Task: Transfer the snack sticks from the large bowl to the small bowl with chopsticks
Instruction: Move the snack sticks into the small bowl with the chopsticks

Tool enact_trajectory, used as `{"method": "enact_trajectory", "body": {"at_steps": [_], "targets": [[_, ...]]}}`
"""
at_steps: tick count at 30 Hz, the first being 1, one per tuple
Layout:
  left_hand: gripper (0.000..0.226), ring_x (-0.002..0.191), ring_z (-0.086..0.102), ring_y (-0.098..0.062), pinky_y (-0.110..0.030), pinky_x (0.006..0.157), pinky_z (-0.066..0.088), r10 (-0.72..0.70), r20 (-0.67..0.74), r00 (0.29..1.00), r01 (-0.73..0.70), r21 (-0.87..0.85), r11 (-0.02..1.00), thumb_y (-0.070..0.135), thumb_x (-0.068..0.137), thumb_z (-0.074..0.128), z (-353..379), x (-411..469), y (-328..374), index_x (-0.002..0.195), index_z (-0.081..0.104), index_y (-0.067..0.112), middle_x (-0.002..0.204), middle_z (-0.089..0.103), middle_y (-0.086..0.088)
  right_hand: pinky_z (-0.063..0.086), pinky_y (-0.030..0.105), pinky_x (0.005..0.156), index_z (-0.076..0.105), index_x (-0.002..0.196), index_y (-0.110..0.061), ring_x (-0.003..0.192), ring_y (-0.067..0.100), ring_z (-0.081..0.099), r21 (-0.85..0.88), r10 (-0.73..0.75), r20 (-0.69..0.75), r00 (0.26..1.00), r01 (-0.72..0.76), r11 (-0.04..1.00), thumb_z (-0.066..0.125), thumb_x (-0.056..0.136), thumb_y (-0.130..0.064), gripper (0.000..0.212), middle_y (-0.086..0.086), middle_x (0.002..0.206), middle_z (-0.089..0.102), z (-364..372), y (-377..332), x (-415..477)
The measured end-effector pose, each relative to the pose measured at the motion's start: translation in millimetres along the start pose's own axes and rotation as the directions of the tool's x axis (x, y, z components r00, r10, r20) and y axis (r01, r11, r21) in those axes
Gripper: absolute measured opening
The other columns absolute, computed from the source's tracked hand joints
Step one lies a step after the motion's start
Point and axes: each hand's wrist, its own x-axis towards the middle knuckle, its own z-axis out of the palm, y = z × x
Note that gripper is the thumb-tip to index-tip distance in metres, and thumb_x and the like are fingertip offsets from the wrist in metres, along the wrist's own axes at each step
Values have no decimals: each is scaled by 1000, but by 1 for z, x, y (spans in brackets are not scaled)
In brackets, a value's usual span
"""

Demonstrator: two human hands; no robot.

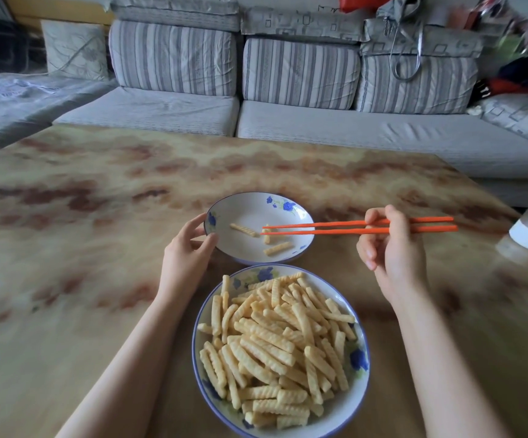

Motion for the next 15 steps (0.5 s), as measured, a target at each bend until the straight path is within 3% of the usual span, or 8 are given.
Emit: {"method": "enact_trajectory", "body": {"at_steps": [5, 9, 12, 15], "targets": [[40, 69, 64, -3, -2, 58, 42, 6, -6, 1000, -6, 11, 1000, 16, 91, 59, 0, 0, 2, 129, 58, 26, 98, 67, 7, 11, 21, 35, 47, 69, -9, 26, 11, 19, -33, 38, 229, 973, -31, 999, 25, 102, -23, 42, 0, 30, 29, 7, -5, -9], [38, 64, 61, 10, 0, 58, 40, 6, -10, 1000, -6, 27, 1000, 17, 90, 59, 0, 0, 2, 127, 59, 28, 93, 66, 12, 9, 26, 39, 50, 69, -9, 28, 10, 21, -136, -3, 327, 945, 50, 989, 29, 101, -24, 42, -4, 33, 31, 15, -3, -12], [38, 74, 65, -1, -4, 64, 42, -4, -12, 1000, 4, 29, 1000, 19, 90, 60, 0, 0, 1, 127, 60, 27, 98, 68, 8, 9, 30, 41, 52, 68, -10, 29, 11, 22, -169, -34, 365, 930, 102, 980, 34, 94, -30, 38, -6, 35, 33, 19, -3, -13], [39, 78, 68, -15, -23, 77, 50, -13, -10, 1000, 13, 7, 1000, 19, 89, 60, 0, 0, 0, 127, 60, 28, 101, 69, 6, 11, 27, 39, 56, 64, -17, 29, 11, 23, -199, -48, 396, 917, 137, 970, 33, 93, -32, 39, -2, 35, 32, 22, -2, -14]]}}
